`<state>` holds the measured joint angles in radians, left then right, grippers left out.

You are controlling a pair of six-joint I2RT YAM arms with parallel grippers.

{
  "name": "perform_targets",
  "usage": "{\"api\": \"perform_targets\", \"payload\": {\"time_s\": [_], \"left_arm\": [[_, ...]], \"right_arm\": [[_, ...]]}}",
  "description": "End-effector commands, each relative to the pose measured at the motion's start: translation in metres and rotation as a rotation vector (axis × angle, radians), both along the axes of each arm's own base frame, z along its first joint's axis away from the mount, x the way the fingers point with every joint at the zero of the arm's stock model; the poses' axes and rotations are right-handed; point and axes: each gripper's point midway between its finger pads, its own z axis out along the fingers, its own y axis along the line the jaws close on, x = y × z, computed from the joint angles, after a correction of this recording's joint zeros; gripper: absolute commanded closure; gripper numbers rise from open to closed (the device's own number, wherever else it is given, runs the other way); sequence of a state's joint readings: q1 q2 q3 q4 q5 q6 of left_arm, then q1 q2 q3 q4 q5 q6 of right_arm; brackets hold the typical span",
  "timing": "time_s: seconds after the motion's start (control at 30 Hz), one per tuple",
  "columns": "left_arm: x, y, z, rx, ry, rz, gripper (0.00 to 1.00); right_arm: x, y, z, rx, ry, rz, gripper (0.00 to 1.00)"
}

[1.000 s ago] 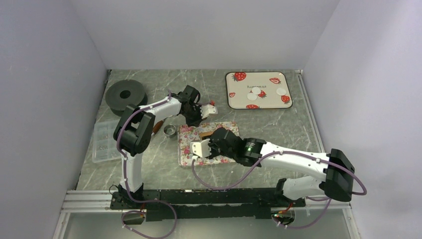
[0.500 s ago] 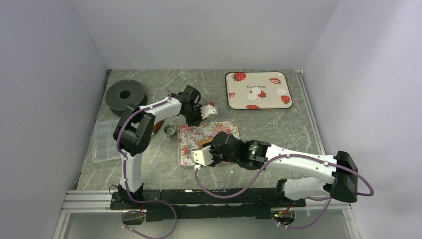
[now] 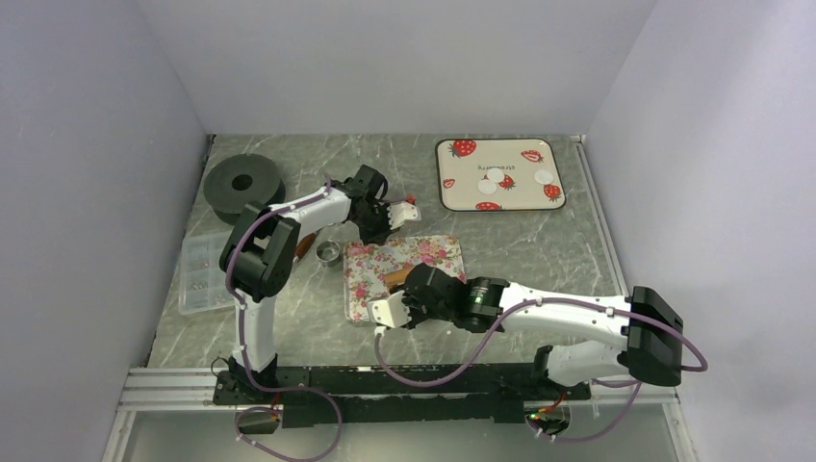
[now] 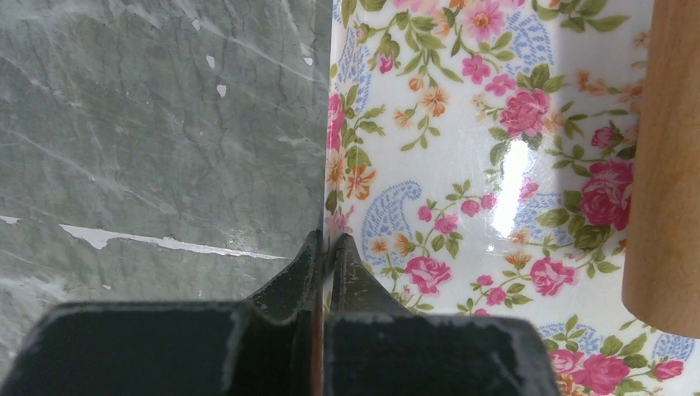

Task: Roll out the dumpling wrappers from the dough
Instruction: Flatten out the dough on the work surface.

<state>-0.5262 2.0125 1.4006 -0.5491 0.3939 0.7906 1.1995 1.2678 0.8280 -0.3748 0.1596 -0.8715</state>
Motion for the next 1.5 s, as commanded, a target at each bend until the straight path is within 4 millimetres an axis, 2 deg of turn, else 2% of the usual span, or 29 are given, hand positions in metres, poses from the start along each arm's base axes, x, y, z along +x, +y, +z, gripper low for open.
{"api": "perform_targets", "payload": {"time_s": [0.0,0.13,0.23,0.33,0.43,0.53,0.63,0.77,1.0,1.13,1.33,1.47], "left_arm": [[-0.038,0.021,-0.043,0.126,0.153,0.016,1.0],[-0.038,0.022,-0.044,0.132,0.157,0.02,1.0],[-0.038,0.022,-0.044,0.134,0.158,0.023,1.0],[-0.038,0.021,-0.045,0.131,0.162,0.022,1.0],[-0.04,0.021,-0.047,0.134,0.172,0.024,1.0],[-0.039,0.022,-0.047,0.137,0.17,0.024,1.0],[-0.039,0.021,-0.047,0.133,0.169,0.024,1.0],[-0.04,0.021,-0.048,0.131,0.175,0.023,1.0],[-0.04,0.021,-0.047,0.131,0.174,0.023,1.0],[-0.04,0.021,-0.047,0.132,0.175,0.021,1.0],[-0.04,0.021,-0.048,0.132,0.177,0.021,1.0],[-0.041,0.021,-0.049,0.134,0.177,0.022,1.0]], "right_arm": [[-0.02,-0.021,-0.01,-0.07,0.073,-0.009,1.0],[-0.027,-0.025,-0.001,-0.082,0.055,-0.002,1.0],[-0.02,-0.021,0.007,-0.055,0.014,-0.025,1.0],[-0.008,-0.006,0.03,0.009,-0.034,-0.067,1.0],[-0.004,0.004,0.053,0.075,-0.045,-0.082,1.0],[-0.006,0.007,0.069,0.115,-0.055,-0.081,1.0],[-0.013,0.002,0.075,0.094,-0.073,-0.076,1.0],[-0.024,-0.007,0.055,0.052,-0.036,-0.068,1.0],[-0.011,-0.002,0.022,0.022,-0.031,-0.084,1.0],[-0.008,-0.009,0.003,-0.007,-0.014,-0.113,1.0],[-0.017,-0.019,-0.004,-0.027,0.041,-0.125,1.0],[-0.032,-0.03,-0.006,-0.062,0.067,-0.111,1.0]]}}
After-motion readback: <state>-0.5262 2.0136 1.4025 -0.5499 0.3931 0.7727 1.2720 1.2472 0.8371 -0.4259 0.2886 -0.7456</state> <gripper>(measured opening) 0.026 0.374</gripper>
